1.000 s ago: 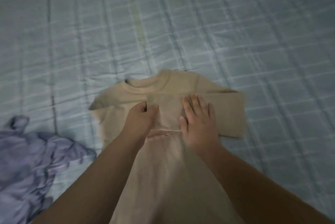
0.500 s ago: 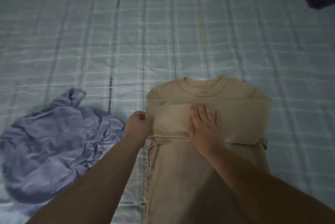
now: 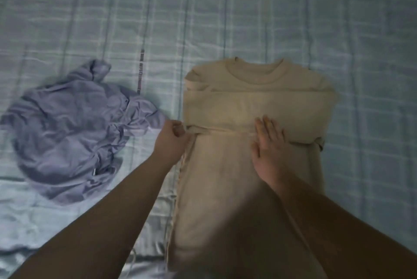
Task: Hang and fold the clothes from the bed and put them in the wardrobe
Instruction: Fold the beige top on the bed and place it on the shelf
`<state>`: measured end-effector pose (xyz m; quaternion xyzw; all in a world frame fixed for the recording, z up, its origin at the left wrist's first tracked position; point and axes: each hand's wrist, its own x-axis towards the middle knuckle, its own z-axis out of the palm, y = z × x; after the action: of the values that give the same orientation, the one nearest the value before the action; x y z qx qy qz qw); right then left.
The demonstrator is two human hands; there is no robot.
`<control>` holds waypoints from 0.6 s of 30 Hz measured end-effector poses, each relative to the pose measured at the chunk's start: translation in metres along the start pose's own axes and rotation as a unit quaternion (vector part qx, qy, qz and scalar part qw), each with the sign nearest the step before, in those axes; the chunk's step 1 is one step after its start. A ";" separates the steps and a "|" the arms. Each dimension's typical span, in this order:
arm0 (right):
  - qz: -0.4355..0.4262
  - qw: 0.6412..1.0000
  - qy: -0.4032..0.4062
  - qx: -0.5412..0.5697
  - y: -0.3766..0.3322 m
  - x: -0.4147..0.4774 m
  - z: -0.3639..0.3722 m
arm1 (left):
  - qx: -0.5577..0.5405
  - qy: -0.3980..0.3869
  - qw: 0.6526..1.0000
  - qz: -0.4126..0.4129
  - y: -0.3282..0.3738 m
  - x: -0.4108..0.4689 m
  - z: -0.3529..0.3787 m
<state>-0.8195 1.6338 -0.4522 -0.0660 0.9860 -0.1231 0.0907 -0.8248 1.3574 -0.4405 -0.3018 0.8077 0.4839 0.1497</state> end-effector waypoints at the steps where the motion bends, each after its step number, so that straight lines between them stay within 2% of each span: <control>1: 0.007 1.000 0.003 0.002 0.010 -0.018 -0.005 | 0.012 0.000 1.000 0.004 -0.007 -0.018 -0.001; 4: 0.035 0.999 -0.033 0.004 0.044 -0.081 -0.014 | 0.074 -0.028 0.997 -0.015 -0.042 -0.071 -0.006; 7: 0.106 0.990 -0.087 0.007 0.074 -0.144 -0.017 | 0.112 -0.029 0.992 -0.055 -0.080 -0.120 -0.007; 10: 0.166 0.980 -0.100 0.052 0.091 -0.196 -0.017 | 0.150 -0.026 0.986 -0.075 -0.111 -0.159 -0.004; 12: 0.245 0.956 -0.083 0.137 0.092 -0.223 -0.018 | 0.140 -0.035 0.983 -0.109 -0.124 -0.179 -0.002; 15: 0.369 0.892 -0.039 0.259 0.090 -0.252 -0.015 | 0.189 -0.049 0.972 -0.130 -0.137 -0.198 0.000; 18: 0.447 0.852 -0.044 0.267 0.093 -0.271 -0.011 | 0.223 -0.076 0.964 -0.124 -0.142 -0.211 -0.004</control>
<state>-0.5676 1.7674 -0.4215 0.4037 0.8333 -0.3244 0.1932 -0.5712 1.3764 -0.4242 -0.3209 0.8376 0.2905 0.3334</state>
